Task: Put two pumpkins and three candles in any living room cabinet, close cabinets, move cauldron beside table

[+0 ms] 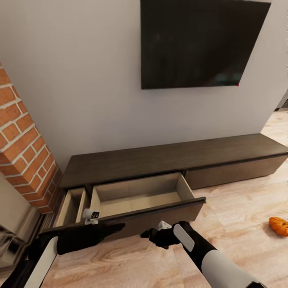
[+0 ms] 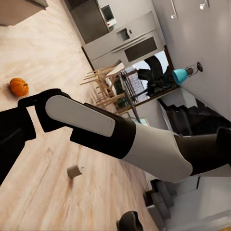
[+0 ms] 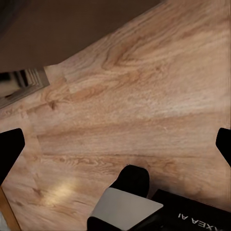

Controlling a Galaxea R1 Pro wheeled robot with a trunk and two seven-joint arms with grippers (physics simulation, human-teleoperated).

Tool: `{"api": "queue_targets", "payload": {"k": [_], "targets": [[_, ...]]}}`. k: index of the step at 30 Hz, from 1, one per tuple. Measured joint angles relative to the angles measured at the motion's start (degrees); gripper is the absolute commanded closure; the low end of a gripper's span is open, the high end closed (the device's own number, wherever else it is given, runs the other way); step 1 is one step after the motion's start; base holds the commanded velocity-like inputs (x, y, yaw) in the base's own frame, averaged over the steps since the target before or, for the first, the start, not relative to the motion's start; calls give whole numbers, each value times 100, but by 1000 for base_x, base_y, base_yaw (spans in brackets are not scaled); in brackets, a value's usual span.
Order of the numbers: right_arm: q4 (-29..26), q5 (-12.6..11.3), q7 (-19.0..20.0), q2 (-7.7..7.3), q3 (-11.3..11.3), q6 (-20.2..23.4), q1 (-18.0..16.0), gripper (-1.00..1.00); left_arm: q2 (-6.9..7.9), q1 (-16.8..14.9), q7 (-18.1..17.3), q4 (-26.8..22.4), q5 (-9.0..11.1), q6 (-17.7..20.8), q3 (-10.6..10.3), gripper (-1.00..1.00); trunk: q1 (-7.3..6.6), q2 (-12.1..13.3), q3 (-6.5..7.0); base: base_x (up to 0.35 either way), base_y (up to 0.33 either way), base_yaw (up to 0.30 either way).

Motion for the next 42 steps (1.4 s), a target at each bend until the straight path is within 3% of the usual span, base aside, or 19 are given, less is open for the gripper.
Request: {"api": "queue_targets", "payload": {"k": [10, 24, 33, 42], "targets": [[2, 2, 3, -16, -5, -16, 0, -100, 2, 0, -4, 0, -4, -1, 0, -100, -223, 401, 180, -89, 0, -1], [3, 1, -59, -105, -10, -22, 2, -100, 0, -1, -14, 2, -8, 0, -2, -100, -223, 402, 224, -1, 0, -180], [7, 43, -402, -106, -11, -40, 2, -100, 0, -10, -9, 2, -168, 0, 3, -100, -223, 402, 273, 0, 0, -231], [9, 48, -431, -119, -10, -81, 0, -100, 0, -15, -9, 0, -195, -1, 2, -100, -223, 402, 282, 0, 0, -26]]}}
